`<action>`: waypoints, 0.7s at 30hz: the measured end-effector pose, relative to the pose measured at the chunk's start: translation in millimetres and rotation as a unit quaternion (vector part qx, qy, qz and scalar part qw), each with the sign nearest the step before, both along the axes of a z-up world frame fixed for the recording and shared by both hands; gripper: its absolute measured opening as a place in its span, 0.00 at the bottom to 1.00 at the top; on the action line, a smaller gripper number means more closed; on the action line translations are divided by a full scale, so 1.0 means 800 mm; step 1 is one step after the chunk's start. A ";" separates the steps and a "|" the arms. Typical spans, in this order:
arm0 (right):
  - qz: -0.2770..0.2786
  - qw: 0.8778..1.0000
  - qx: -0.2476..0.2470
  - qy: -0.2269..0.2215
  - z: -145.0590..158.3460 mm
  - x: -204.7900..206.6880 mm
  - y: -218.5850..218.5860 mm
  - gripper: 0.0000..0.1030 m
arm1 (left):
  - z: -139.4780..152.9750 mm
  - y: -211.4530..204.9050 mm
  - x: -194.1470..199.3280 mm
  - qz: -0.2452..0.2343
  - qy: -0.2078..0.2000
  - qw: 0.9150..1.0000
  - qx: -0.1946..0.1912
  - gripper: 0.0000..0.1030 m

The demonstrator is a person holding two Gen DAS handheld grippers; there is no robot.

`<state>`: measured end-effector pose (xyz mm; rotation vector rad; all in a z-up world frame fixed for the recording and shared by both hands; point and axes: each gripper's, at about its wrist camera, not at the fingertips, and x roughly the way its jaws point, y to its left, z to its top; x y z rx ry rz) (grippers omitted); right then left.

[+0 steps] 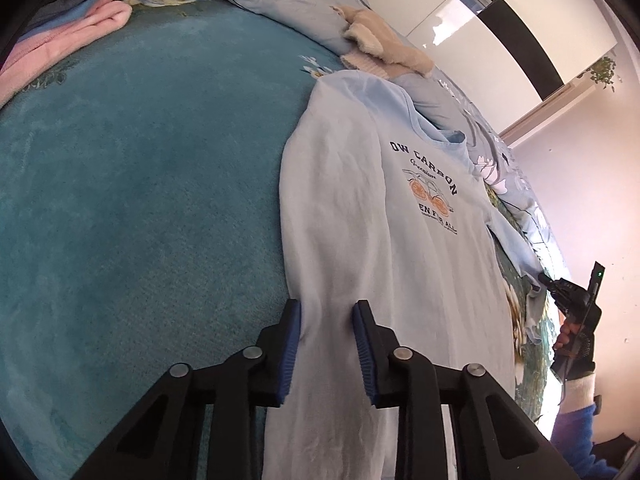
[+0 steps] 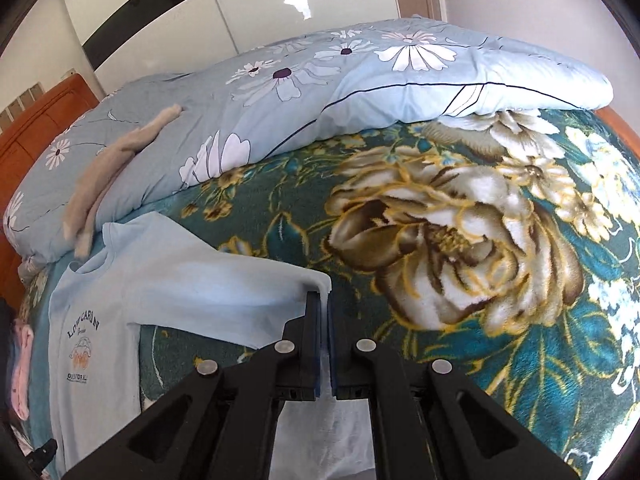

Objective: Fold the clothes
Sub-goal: 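Grasp a shirt sleeve with the right gripper, then pull the sleeve outward with the right gripper and release it flat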

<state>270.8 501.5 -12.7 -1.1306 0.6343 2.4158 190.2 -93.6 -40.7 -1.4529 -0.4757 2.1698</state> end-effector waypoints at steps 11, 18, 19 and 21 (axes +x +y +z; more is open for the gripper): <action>-0.018 0.998 0.045 0.027 0.049 0.043 -0.026 0.34 | 0.029 -0.035 -0.013 0.050 0.061 0.995 -0.061 0.05; 0.007 0.998 0.058 0.029 0.057 0.052 -0.061 0.34 | 0.060 -0.083 -0.099 0.104 0.123 0.963 -0.214 0.05; 0.015 0.998 0.055 0.026 0.055 0.051 -0.068 0.34 | 0.060 -0.087 -0.116 0.110 0.127 0.957 -0.236 0.05; 0.033 0.998 0.047 0.019 0.048 0.048 -0.084 0.34 | 0.053 -0.098 -0.149 0.118 0.119 0.950 -0.263 0.05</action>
